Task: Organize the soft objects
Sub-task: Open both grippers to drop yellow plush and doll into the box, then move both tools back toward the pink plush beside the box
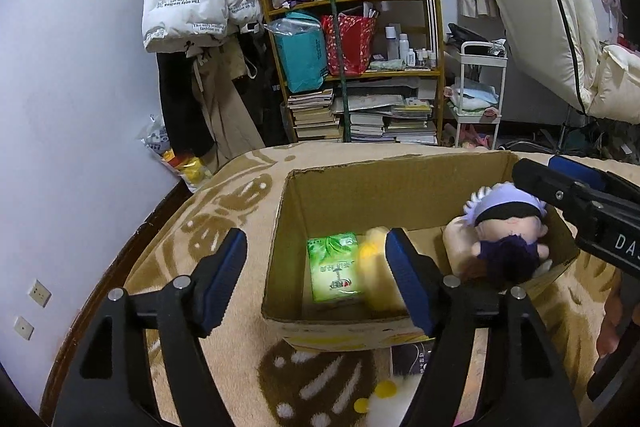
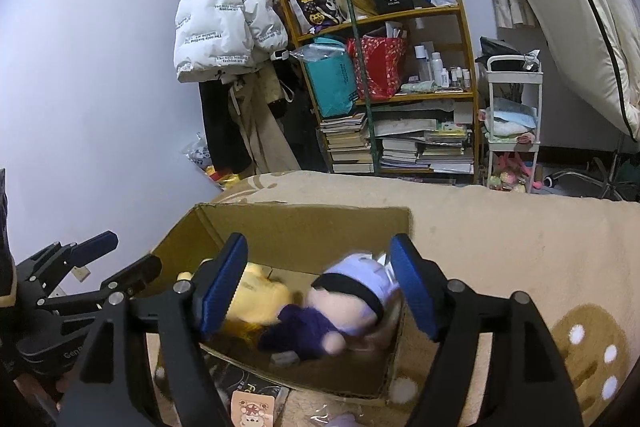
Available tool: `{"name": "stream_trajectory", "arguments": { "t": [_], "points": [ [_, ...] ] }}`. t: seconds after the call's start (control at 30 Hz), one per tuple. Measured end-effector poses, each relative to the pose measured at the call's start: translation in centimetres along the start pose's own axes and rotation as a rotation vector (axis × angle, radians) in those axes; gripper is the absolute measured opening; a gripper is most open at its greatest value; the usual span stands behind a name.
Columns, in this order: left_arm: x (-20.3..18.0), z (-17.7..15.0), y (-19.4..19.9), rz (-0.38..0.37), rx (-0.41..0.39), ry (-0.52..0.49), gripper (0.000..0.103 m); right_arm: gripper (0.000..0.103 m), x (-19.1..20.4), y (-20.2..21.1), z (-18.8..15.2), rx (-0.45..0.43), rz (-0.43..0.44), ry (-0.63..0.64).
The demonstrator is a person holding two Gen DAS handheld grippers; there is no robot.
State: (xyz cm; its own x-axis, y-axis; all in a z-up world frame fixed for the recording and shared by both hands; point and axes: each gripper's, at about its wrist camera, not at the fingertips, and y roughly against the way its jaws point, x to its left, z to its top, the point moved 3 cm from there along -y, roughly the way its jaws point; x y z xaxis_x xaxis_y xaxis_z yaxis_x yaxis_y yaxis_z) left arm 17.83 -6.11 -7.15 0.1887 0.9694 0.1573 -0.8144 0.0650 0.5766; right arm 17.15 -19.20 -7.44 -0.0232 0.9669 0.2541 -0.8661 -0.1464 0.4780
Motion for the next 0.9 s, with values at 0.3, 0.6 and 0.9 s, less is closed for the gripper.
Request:
{"name": "stream_trajectory", "arguments": {
  "t": [0.3,0.6,0.9],
  "points": [
    [0.6,-0.6,0.2,0.016,0.038,0.025,0.096,0.092,-0.5,0.6,-0.1,0.003,-0.005,-0.025],
    [0.9,-1.3,1.7,0.022,0.065,0.036,0.098,0.103,-0.9,2.3,-0.3,0.016,-0.020,-0.048],
    [1.1,-2.3,4.6,-0.003,0.101,0.045,0.098,0.103,0.0,4.5,-1.1,0.050,-0.042,-0.019]
  ]
}}
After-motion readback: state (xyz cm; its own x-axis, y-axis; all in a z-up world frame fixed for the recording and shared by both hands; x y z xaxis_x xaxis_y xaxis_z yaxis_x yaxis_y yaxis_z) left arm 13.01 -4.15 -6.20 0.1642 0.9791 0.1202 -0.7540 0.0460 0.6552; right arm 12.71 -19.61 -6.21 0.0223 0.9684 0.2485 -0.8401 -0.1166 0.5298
